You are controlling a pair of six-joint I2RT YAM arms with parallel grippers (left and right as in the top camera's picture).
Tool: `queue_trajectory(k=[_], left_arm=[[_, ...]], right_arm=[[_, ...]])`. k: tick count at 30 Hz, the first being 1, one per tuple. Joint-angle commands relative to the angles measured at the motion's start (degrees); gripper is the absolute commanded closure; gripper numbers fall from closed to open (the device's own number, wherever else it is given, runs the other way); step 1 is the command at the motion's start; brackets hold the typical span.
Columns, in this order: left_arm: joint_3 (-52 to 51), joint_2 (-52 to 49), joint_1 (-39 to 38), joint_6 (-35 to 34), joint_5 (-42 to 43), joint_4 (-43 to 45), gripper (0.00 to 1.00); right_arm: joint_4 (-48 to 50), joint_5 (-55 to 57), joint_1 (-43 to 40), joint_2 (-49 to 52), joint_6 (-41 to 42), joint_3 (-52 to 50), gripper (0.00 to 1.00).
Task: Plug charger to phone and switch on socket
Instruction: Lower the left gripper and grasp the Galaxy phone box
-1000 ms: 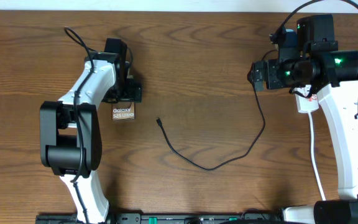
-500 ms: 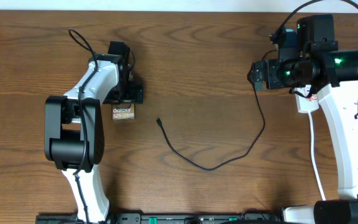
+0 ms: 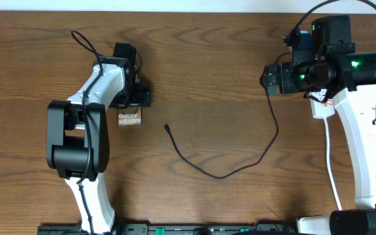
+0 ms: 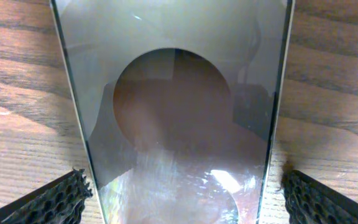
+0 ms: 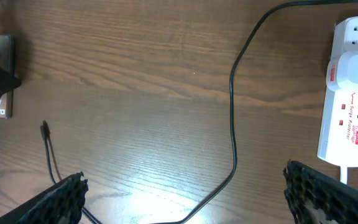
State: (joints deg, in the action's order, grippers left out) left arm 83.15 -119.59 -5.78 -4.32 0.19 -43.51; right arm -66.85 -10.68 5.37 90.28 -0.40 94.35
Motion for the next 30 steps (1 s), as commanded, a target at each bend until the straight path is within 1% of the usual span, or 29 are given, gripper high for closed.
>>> queue_trajectory(k=[1,4,7,10,13,19,25,30], left_arm=[[-1.9,-1.0,0.1,-0.7,1.0,0.3,0.02],[-2.0,-1.0,0.1,-0.7,3.8,0.6,0.02],[-2.0,-1.0,0.1,-0.7,4.7,0.7,0.02],[-2.0,-1.0,0.1,-0.7,4.7,0.6,0.00],[-2.0,-1.0,0.1,-0.7,4.8,0.5,0.03],[-2.0,-1.0,0.1,-0.8,5.4,0.5,0.05],[-2.0,-1.0,-0.5,-3.5,5.4,0.5,0.06],[-2.0,-1.0,-2.1,-3.5,5.4,0.5,0.07]], right_arm=[[-0.2,-0.4,-0.3,-0.3,0.7,1.1,0.01],[-0.1,-0.3,-0.3,-0.3,0.7,1.1,0.01],[-0.2,-0.3,-0.3,-0.3,0.5,1.1,0.01],[-0.2,-0.3,-0.3,-0.3,0.5,1.1,0.01],[-0.2,-0.3,-0.3,-0.2,0.5,1.1,0.01],[-0.2,-0.3,-0.3,-0.3,0.5,1.1,0.01],[-0.2,-0.3,-0.3,-0.3,0.6,1.1,0.01],[-0.2,-0.3,-0.3,-0.3,0.6,1.1,0.01]])
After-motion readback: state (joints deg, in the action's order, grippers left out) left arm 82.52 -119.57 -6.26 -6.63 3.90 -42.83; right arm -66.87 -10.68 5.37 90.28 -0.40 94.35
